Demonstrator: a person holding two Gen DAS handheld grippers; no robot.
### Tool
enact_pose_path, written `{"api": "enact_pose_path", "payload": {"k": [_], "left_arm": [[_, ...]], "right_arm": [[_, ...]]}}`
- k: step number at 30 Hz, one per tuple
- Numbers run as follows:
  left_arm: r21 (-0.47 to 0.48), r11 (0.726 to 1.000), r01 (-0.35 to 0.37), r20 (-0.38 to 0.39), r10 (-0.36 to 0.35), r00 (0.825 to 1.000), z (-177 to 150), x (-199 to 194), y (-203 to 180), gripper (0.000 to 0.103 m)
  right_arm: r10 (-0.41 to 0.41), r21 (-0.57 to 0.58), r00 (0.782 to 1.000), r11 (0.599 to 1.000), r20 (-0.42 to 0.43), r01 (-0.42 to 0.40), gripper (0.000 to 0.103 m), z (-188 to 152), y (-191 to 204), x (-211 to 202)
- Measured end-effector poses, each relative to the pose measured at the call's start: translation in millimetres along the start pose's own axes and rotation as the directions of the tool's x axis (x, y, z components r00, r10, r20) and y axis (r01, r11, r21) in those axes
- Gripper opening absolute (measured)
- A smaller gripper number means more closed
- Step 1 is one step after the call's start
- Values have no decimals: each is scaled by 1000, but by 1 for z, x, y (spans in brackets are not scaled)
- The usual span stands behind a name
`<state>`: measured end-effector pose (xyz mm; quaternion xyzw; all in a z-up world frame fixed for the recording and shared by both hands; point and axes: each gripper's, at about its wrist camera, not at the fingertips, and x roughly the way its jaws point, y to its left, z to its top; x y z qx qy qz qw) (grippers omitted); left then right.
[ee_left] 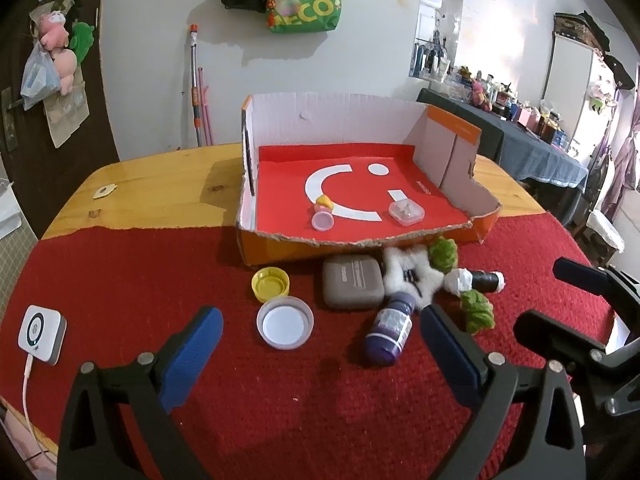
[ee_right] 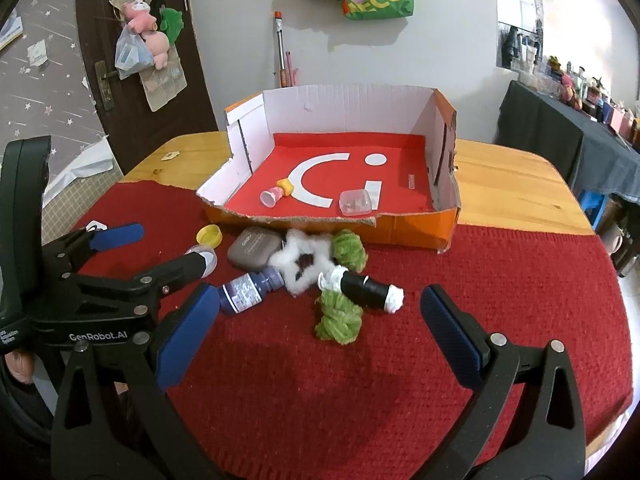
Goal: Organize objects
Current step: 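Withdraw both grippers from the box back toward the remaining objects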
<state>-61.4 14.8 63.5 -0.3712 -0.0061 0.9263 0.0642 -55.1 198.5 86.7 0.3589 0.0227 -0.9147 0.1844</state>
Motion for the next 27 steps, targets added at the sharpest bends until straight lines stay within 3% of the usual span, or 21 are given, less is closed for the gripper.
{"api": "enact_pose_path", "payload": {"k": [27], "left_arm": [[7,1000,4,16,-5,1000,-30,8,-9,92]], "right_arm": [[-23,9,997,1000,-73,24,97,-30,-8,30]]}}
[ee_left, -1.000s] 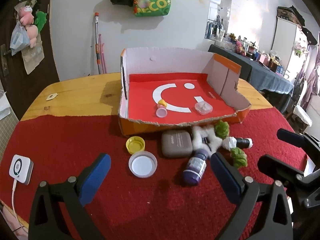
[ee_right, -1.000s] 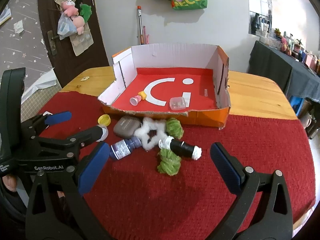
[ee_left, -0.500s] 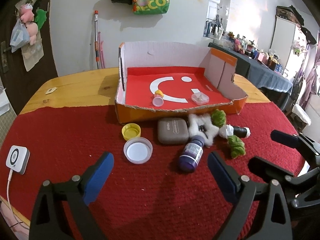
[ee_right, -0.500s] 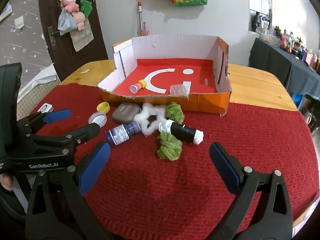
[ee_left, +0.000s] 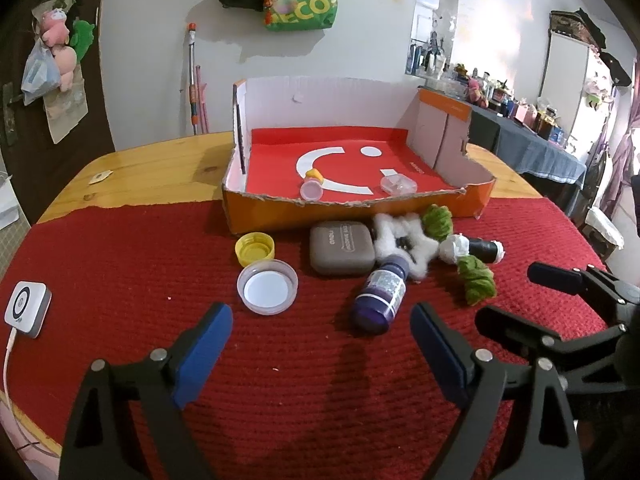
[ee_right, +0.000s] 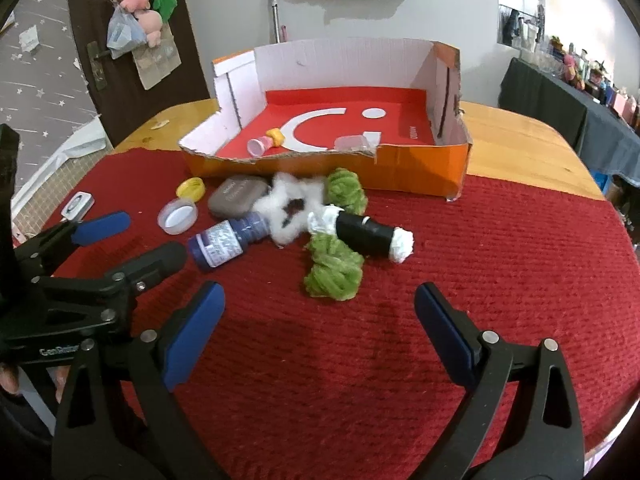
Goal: Organize objects
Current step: 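Withdraw both grippers from the box back toward the remaining objects, then grasp the purple bottle with the left gripper while the right gripper grasps green yarn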
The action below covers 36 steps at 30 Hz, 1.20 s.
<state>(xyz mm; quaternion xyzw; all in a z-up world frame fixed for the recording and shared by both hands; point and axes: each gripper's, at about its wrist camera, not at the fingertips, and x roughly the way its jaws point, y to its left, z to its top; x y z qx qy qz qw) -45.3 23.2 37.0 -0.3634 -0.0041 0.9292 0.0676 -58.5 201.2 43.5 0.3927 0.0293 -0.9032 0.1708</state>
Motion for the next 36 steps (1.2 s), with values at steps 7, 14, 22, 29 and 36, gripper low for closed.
{"api": "enact_pose_path", "payload": {"k": [7,14,22,29,36], "left_arm": [[25,1000,-2,2,2,1000,-1,2,-2,92],[24,1000,-1,-4,1,1000,-3,5,-2,92],[35,999,10,-14,-10,1000,-4,9,-3,86],[56,998,18,-42,-16,999,-5,20,-9,82],[71,997,20,-56,-16,998,-1,27,-11,77]], "right_arm": [[-24,32,1000,999,1,24,96,0,-10,4],[-30,26,1000,999,-6,30,88,-1,-11,8],[-31,30,999,999,-9,31,84,2,-13,12],[-22,42,1000,999,-21,23,76,2,-18,20],[5,38,1000,999,-25,-4,63,6,-16,29]]}}
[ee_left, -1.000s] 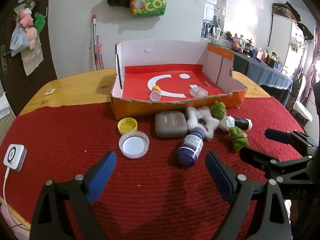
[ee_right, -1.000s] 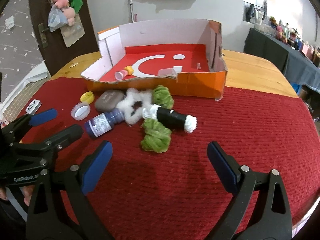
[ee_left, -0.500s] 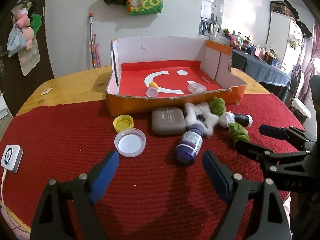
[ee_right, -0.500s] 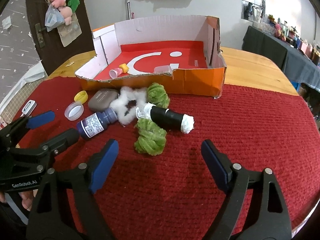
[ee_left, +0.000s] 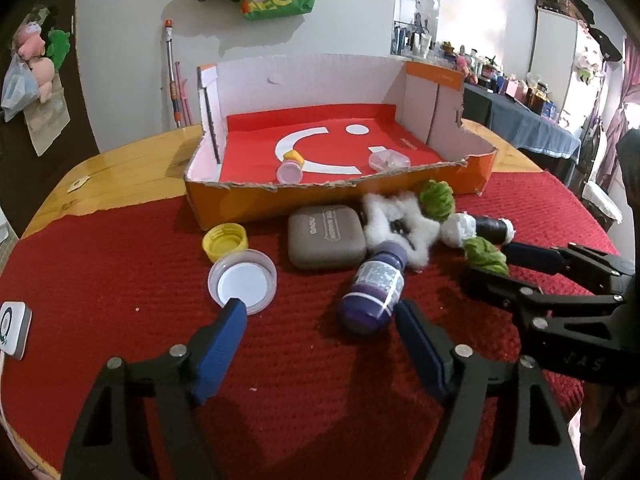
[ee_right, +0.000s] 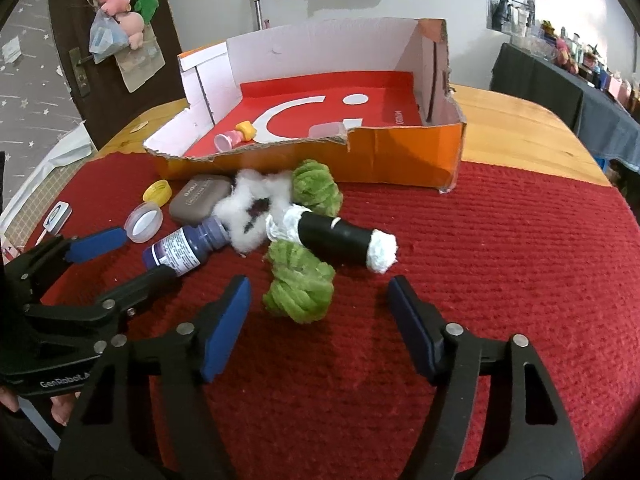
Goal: Organize objects
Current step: 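Grasp the purple bottle with the left gripper while the right gripper grasps green yarn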
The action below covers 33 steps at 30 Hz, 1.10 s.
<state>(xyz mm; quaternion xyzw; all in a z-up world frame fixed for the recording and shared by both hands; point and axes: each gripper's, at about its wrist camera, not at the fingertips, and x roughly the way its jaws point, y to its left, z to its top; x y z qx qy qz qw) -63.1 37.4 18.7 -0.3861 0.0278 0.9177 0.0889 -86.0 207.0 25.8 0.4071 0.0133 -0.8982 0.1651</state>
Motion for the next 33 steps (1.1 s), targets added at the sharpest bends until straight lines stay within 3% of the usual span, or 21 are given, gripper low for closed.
{"api": "enact_pose_path", "payload": {"k": [9,11,15,33], "left_arm": [[25,998,50,-30,-49,998,4,11,-8,56],[33,998,62,-30,-61,998,4,10,-10,38],[34,997,73,-38,-71,997,4,8,-10,37],[0,995,105,3,-105,995,5,-19,-7,29]], "right_arm": [[0,3,1000,1000,-9,0,41,3,-1,3],[2,5,1000,1000,-11,-2,36,3,-2,3],[23,12,1000,1000,-13,-23,27,3,-1,1],[65,-7,998,998,22,-65,26,3,15,-19]]}}
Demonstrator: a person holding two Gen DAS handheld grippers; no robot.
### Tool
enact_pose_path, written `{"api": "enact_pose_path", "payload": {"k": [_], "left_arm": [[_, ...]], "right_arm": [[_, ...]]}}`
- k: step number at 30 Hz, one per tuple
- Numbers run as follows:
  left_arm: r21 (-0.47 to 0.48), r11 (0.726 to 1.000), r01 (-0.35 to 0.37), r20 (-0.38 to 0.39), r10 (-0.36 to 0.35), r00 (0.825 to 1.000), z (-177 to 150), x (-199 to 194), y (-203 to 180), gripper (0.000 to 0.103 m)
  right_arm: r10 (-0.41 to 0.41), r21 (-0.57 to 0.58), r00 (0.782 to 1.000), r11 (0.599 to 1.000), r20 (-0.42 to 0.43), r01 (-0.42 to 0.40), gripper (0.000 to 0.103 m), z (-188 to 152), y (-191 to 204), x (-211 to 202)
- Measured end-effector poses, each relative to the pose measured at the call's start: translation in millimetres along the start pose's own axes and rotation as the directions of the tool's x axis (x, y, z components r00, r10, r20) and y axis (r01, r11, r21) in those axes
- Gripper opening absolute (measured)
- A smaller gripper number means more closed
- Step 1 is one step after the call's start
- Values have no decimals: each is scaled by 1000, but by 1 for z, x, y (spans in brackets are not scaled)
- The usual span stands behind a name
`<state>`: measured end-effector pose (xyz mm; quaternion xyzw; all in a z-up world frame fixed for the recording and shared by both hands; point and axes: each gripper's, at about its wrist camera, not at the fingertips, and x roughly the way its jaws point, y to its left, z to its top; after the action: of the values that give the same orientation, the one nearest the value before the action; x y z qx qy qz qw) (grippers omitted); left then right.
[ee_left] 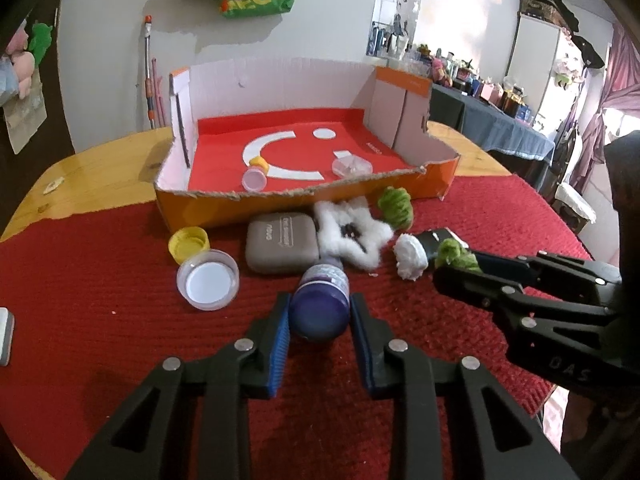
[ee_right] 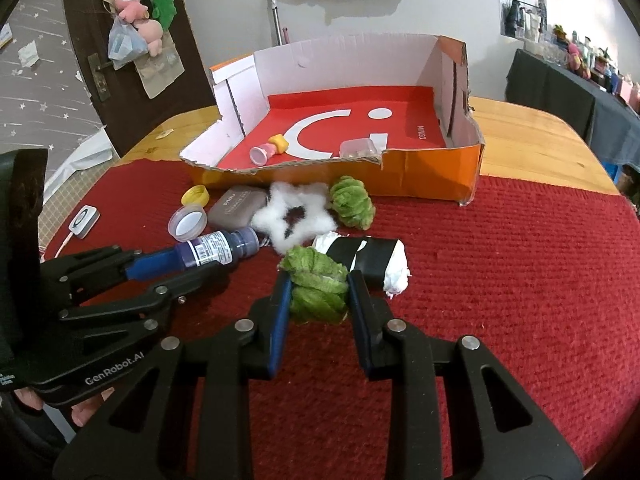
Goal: Organize objects
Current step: 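Grasp the purple bottle with the left gripper while the right gripper grasps green yarn, then carry the purple bottle and green yarn into the cardboard box with both grippers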
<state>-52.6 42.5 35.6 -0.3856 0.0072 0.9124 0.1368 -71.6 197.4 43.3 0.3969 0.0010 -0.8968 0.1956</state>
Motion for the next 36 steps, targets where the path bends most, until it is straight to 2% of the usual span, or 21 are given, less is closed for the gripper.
{"api": "enact_pose_path", "payload": {"k": [22,36], "left_arm": [[-29,1000,5,32,-4,999,3,-16,8,28],[-25,1000,10,67,-8,998,29,-23,10,28]], "right_arm": [[27,-24,1000,999,5,-27,26,1,12,-4],[40,-42,998,998,38,-39,26,27,15,-13]]}}
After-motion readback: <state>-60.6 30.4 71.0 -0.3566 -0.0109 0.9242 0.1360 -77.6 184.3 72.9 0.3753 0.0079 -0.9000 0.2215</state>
